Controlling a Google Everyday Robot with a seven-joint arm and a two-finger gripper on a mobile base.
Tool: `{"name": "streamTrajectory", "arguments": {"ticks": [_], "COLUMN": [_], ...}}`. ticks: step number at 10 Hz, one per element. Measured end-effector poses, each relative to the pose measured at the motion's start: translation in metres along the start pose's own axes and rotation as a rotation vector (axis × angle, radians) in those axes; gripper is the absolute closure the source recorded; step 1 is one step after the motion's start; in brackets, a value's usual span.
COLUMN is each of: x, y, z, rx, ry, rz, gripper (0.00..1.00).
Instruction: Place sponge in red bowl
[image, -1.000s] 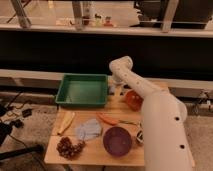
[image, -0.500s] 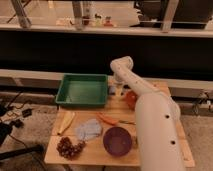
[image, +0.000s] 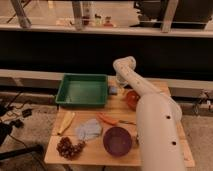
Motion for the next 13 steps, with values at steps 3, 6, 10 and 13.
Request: {"name": "streamTrajectory", "arguments": {"ticks": [3, 6, 10, 13], "x": [-0.002, -0.002, -0.003, -0.004], "y": [0.000, -0.001, -0.002, -0.002], "z": [-0.001, 0.001, 0.007, 0.014], "rx": [0.012, 0.014, 0.008, 0.000], "ry": [-0.019, -0.028, -0.036, -0.034], "rz": [-0.005, -0.010, -0.014, -0.019], "gripper": [0.20, 0.20, 0.20, 0.20]}}
